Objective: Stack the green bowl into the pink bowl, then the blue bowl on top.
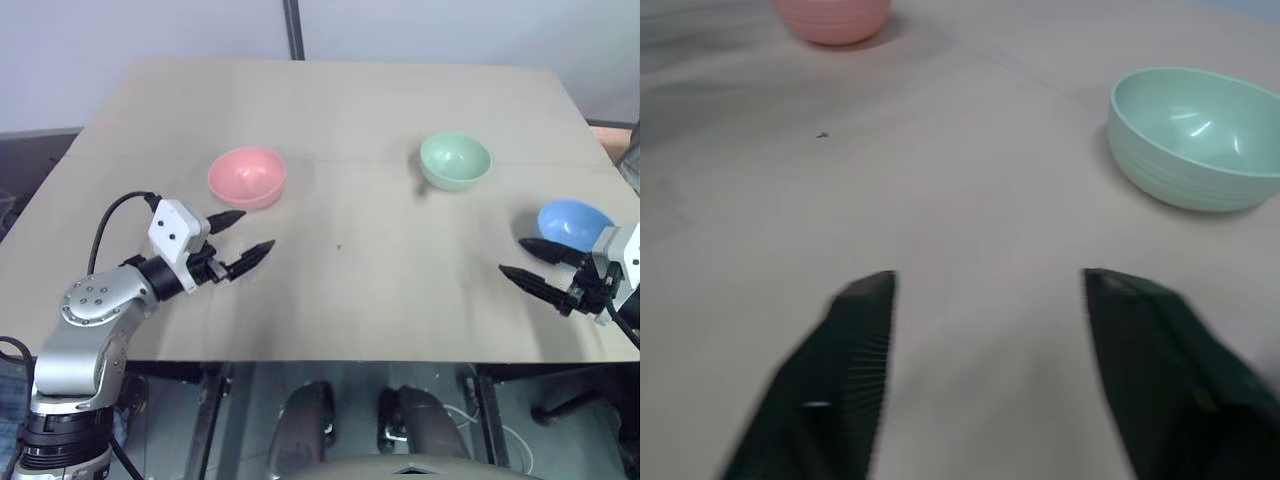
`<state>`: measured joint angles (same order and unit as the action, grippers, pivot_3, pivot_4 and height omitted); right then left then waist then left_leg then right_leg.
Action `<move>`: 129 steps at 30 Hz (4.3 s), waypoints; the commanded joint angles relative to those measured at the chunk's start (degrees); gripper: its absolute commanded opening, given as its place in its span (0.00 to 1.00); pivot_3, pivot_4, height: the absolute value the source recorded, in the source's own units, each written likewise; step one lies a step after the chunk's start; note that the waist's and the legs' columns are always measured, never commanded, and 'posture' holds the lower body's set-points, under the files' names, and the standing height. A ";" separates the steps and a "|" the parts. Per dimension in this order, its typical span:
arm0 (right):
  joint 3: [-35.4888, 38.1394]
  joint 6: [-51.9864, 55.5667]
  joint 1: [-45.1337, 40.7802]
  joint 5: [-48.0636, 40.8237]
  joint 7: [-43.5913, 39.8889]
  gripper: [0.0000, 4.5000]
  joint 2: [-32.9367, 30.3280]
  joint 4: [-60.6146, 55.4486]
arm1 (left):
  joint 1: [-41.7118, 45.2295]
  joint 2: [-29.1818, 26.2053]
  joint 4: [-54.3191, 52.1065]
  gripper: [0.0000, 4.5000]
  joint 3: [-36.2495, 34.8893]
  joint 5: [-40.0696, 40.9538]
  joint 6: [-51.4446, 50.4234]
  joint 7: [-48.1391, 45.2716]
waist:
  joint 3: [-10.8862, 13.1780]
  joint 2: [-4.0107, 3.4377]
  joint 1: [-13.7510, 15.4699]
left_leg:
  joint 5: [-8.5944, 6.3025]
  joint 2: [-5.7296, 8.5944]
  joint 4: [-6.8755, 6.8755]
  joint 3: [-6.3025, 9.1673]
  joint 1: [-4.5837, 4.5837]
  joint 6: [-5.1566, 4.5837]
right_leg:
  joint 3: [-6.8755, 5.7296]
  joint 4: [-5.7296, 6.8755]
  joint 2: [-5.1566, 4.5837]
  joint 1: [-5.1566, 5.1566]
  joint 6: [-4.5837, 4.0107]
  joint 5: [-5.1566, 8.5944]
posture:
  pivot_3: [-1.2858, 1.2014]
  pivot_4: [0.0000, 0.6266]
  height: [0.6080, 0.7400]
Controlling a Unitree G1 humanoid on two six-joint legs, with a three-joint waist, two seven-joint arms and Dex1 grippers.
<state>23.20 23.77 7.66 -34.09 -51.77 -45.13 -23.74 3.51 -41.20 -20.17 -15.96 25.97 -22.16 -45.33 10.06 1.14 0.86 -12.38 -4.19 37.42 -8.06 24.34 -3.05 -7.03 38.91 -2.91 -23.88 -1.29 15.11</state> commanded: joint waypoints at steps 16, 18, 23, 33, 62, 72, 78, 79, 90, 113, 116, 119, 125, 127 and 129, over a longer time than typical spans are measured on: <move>-1.04 -4.04 -1.54 0.51 -0.28 0.99 1.42 -3.38 | 15.16 -7.02 19.21 1.00 5.81 -10.08 11.32 -6.77 | 0.00 0.00 0.08 | -0.07 0.00 -0.01 -0.01 -0.23 -0.11 | -0.01 0.02 0.02 0.20 -0.01 0.01 | 0.52 0.24 1.00; -1.98 -4.20 -1.98 0.46 -0.14 0.99 1.68 -4.54 | 18.46 -7.72 24.34 1.00 8.54 -12.35 13.42 -8.84 | 0.00 -0.01 0.02 | -0.07 0.00 -0.01 -0.03 -0.23 -0.11 | 0.00 0.02 0.03 0.19 -0.01 0.01 | 0.52 0.24 1.00; -3.26 -3.61 -3.47 0.73 0.87 0.99 1.76 -5.49 | 25.38 -6.97 33.63 1.00 12.50 -15.78 17.32 -11.22 | 0.00 0.02 -0.02 | -0.05 0.01 -0.01 -0.06 -0.20 -0.08 | 0.02 -0.01 0.01 0.19 -0.01 0.00 | 0.52 0.24 1.00; -3.91 -2.87 -4.32 -0.83 3.05 0.99 2.31 -9.97 | 40.93 -2.20 57.41 1.00 22.39 -25.73 30.32 -15.42 | -0.01 0.03 -0.02 | 0.07 0.05 0.03 -0.07 -0.16 0.11 | -0.01 0.01 0.05 0.17 0.00 0.00 | 0.52 0.24 1.00; -4.01 -3.59 -3.39 0.03 5.54 1.00 2.85 -11.15 | 49.86 4.42 61.04 0.01 27.04 -26.31 42.65 -30.80 | -0.05 0.09 0.02 | 0.08 0.03 0.27 0.00 -0.06 0.11 | -0.05 0.09 0.10 0.17 0.00 0.00 | 0.52 0.24 1.00; -3.76 -3.75 -4.60 0.33 5.06 1.00 1.99 -9.76 | 44.22 3.62 36.18 0.01 34.61 -15.82 38.41 -47.17 | -0.05 0.08 -0.10 | 0.07 -0.04 0.84 0.19 0.15 0.10 | -0.14 0.44 0.19 0.11 -0.01 0.00 | 0.52 0.24 1.00; -3.56 -3.77 -4.08 0.69 5.66 1.00 2.51 -10.42 | 45.94 0.99 35.83 0.01 37.63 -15.56 41.37 -47.17 | -0.05 0.07 -0.07 | -0.08 -0.03 0.95 0.21 0.10 -0.16 | -0.13 0.65 0.11 0.11 -0.01 0.00 | 0.52 0.24 1.00; -3.55 -3.76 -3.83 0.76 5.82 1.00 2.65 -10.64 | 46.21 0.45 36.07 0.01 37.99 -15.59 41.43 -47.17 | -0.05 0.07 -0.06 | -0.08 -0.03 0.95 0.22 0.11 -0.16 | -0.13 0.67 0.12 0.11 -0.01 0.00 | 0.52 0.24 1.00; -3.95 -3.97 -4.01 1.05 6.56 1.00 2.82 -10.42 | 48.38 3.96 45.37 0.69 36.75 -19.35 49.09 -44.64 | -0.05 0.07 0.00 | -0.08 0.00 0.99 0.24 0.15 -0.16 | -0.15 0.68 0.13 0.09 -0.01 0.01 | 0.52 0.24 1.00; -6.12 -1.97 -5.35 2.68 6.17 1.00 1.51 -8.52 | 36.54 -4.08 40.15 0.83 14.83 -4.10 16.93 -34.25 | -0.05 0.07 -0.03 | -0.08 -0.03 0.99 0.23 0.14 -0.16 | -0.12 0.80 0.06 0.03 -0.01 0.02 | 0.52 0.24 1.00; -6.90 -1.63 -6.65 2.91 5.76 1.00 1.08 -7.18 | 32.24 -5.74 38.39 0.83 11.92 -4.51 16.75 -30.91 | -0.05 0.07 -0.08 | -0.08 -0.03 0.98 0.24 0.17 -0.16 | -0.12 0.80 0.03 -0.01 -0.02 0.02 | 0.52 0.24 1.00; -7.97 -2.02 -8.90 4.76 5.83 1.00 0.74 -4.16 | 27.70 -6.78 35.83 0.83 9.20 -4.28 16.49 -27.95 | -0.05 0.07 -0.29 | -0.08 -0.03 0.97 0.22 0.16 -0.16 | -0.11 0.80 0.00 -0.02 -0.02 0.02 | 0.52 0.24 1.00; -11.75 -2.25 -14.39 10.87 7.96 1.00 0.36 2.12 | 19.63 -7.37 27.81 0.83 5.33 -2.00 13.25 -24.25 | -0.04 0.05 -0.18 | -0.08 -0.04 0.95 0.23 0.16 -0.15 | -0.13 0.80 -0.03 -0.03 -0.02 0.02 | 0.52 0.24 1.00; -12.71 -1.95 -16.30 11.66 7.40 1.00 0.12 3.62 | 18.33 -7.47 25.80 0.83 4.46 -1.22 12.01 -23.61 | -0.04 0.05 0.08 | -0.08 -0.04 0.95 0.23 0.21 -0.15 | -0.15 0.81 -0.06 -0.07 -0.02 0.02 | 0.52 0.24 1.00; -13.86 -2.40 -18.53 12.85 6.63 1.00 -0.23 5.17 | 17.46 -7.53 24.22 0.83 3.63 -0.17 10.80 -23.48 | -0.03 0.04 -0.07 | -0.08 -0.03 0.95 0.25 0.21 -0.15 | -0.19 0.81 -0.06 -0.06 -0.02 0.02 | 0.52 0.24 1.00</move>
<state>9.21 22.20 -9.29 -21.95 -44.70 -44.22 -18.68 20.99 -47.79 7.36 -10.04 23.82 -10.69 -69.37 10.02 1.19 0.79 -12.46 -4.22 38.37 -7.81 24.56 -3.20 -7.21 39.72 -2.98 -23.96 -1.31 15.13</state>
